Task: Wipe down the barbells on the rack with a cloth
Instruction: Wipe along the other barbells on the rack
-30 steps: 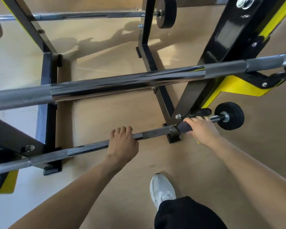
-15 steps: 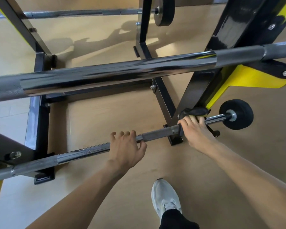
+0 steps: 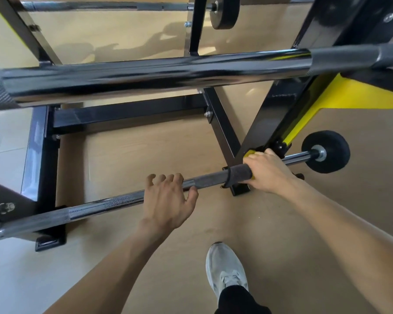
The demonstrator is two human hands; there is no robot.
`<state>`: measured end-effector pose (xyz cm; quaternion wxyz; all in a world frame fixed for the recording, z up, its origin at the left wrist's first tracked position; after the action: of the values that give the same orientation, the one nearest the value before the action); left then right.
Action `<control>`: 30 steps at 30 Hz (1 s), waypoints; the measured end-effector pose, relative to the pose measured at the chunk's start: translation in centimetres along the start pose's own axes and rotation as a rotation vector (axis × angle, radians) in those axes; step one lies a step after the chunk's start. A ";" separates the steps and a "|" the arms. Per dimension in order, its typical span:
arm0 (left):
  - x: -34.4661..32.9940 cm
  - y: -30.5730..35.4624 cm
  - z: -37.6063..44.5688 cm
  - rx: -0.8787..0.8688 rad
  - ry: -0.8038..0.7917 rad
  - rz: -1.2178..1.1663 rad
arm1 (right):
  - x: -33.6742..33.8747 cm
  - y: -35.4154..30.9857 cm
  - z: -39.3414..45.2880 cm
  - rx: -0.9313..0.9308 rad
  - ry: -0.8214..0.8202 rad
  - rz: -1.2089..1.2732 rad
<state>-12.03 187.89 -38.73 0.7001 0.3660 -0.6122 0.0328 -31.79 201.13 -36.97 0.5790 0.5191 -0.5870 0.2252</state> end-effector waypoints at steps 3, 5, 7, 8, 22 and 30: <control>0.2 0.2 -0.1 0.003 0.005 0.012 | 0.0 -0.4 0.1 -0.006 -0.021 -0.088; 0.3 0.2 -0.4 -0.009 0.005 0.006 | 0.1 -0.9 0.1 0.014 -0.038 -0.115; 0.3 0.1 -0.5 -0.023 -0.018 0.001 | 0.6 -1.6 0.4 0.029 -0.037 -0.112; 0.2 0.0 -0.5 -0.030 -0.035 -0.009 | 1.0 -2.4 0.5 0.044 -0.030 -0.101; 0.1 -4.0 -8.5 0.470 -0.504 -1.058 | 7.5 -17.9 3.6 0.317 -0.158 0.081; 0.8 -9.8 -9.6 0.750 -0.277 -1.583 | 11.4 -26.5 5.8 0.461 -0.105 0.111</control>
<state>1.01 185.72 -42.50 0.2714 0.8881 -0.2078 -0.3072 -8.86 182.62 -36.78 0.4006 0.6153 -0.5772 0.3573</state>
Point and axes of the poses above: each hand's wrist, its own z-axis towards the middle knuckle, its own x-axis out of the back of the hand, y = z × x, the point moved 6 cm from there along z, towards the middle knuckle, and after that the axes turned 15 degrees about -z, right-handed, at the moved point
